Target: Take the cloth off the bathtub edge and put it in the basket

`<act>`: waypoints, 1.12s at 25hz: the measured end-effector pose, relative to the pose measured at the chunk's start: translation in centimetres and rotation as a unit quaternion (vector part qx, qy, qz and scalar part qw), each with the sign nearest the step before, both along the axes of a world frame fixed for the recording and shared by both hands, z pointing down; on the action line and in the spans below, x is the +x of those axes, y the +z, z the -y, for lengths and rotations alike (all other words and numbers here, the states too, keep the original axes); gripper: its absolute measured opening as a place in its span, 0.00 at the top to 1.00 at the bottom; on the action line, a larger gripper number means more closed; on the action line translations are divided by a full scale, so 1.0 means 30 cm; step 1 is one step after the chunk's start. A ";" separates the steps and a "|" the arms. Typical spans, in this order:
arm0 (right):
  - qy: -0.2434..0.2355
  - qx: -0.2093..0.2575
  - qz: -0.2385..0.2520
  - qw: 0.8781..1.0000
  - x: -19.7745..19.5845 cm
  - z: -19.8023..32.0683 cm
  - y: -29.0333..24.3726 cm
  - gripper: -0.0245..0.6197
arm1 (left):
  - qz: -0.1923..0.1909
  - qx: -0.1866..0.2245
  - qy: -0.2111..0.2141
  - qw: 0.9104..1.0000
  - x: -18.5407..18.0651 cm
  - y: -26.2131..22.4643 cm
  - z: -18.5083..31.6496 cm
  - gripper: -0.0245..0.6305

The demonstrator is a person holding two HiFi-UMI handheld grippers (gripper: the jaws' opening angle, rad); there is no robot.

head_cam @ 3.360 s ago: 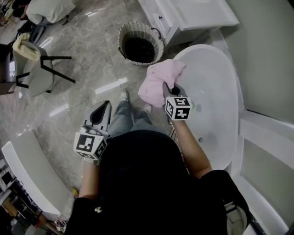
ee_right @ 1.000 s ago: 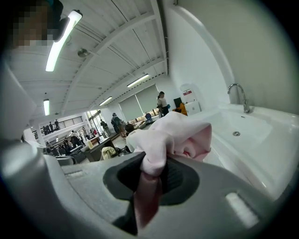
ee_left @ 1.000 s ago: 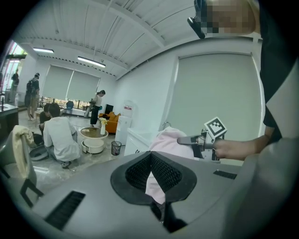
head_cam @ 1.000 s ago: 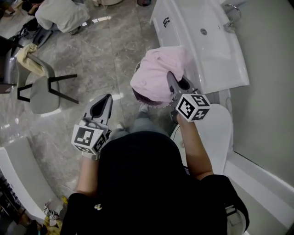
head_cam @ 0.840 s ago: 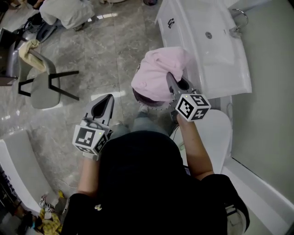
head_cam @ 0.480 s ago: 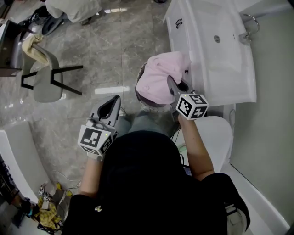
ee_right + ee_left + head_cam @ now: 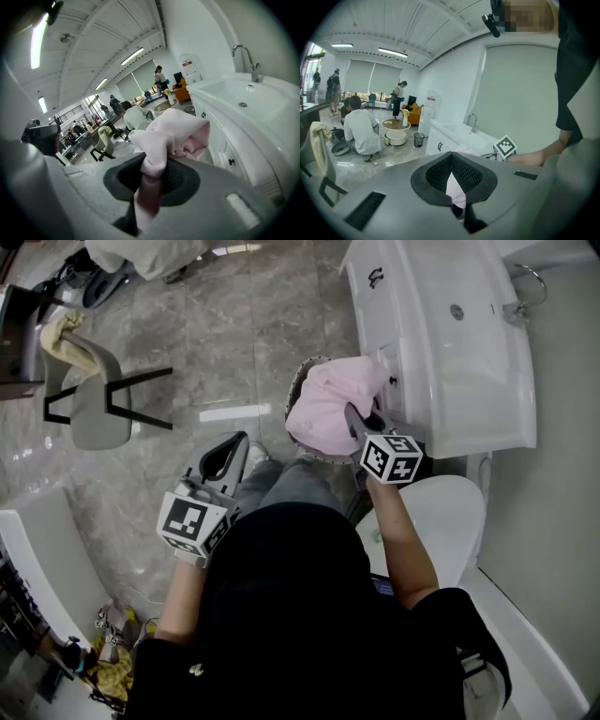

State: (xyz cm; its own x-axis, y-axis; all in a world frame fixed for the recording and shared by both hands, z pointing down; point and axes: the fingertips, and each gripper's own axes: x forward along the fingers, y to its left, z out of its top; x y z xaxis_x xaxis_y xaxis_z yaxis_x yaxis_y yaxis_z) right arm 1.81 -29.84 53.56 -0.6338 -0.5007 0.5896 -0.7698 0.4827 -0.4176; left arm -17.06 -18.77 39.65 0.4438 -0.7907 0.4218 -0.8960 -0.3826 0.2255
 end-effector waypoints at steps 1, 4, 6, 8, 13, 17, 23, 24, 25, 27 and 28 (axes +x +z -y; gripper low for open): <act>0.001 -0.004 -0.003 1.000 -0.003 -0.001 0.031 0.85 | 0.001 -0.003 0.000 1.000 -0.010 0.013 0.003 0.94; 0.002 -0.019 -0.013 1.000 -0.003 -0.004 0.137 0.85 | 0.005 -0.013 0.001 1.000 -0.028 0.060 0.003 0.94; 0.002 -0.029 -0.019 0.999 -0.009 0.000 0.206 0.85 | 0.010 -0.022 0.004 1.000 -0.044 0.092 0.001 0.94; 0.004 -0.040 -0.024 0.999 -0.021 0.007 0.272 0.85 | 0.014 -0.032 0.007 0.999 -0.065 0.124 0.001 0.94; -0.004 -0.069 -0.045 0.997 -0.034 0.007 0.451 0.85 | 0.012 -0.069 0.003 0.998 -0.091 0.201 -0.007 0.94; -0.004 -0.089 -0.063 0.994 -0.022 0.005 0.597 0.85 | 0.014 -0.091 0.001 0.996 -0.106 0.266 -0.016 0.94; -0.007 -0.118 -0.091 0.989 0.001 -0.001 0.818 0.85 | 0.001 -0.137 -0.025 0.990 -0.103 0.356 -0.041 0.94; -0.008 -0.123 -0.095 0.988 0.001 -0.002 0.851 0.85 | 0.000 -0.142 -0.026 0.990 -0.102 0.372 -0.049 0.94; -0.008 -0.127 -0.099 0.987 0.001 -0.003 0.884 0.85 | -0.002 -0.147 -0.026 0.989 -0.099 0.387 -0.057 0.94; -0.008 -0.134 -0.107 0.985 0.006 -0.002 0.954 0.85 | -0.003 -0.154 -0.026 0.988 -0.093 0.422 -0.076 0.94; -0.008 -0.137 -0.112 0.984 0.010 0.000 0.991 0.85 | -0.002 -0.155 -0.023 0.988 -0.092 0.442 -0.087 0.94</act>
State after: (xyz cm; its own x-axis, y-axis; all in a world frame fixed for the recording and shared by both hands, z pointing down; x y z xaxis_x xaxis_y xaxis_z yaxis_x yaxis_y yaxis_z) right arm 2.12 -29.84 83.28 -0.4796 -0.2946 0.8266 -0.8504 0.3885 -0.3549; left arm -19.82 -16.17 52.92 0.4125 -0.6434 0.6449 -0.9096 -0.2527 0.3297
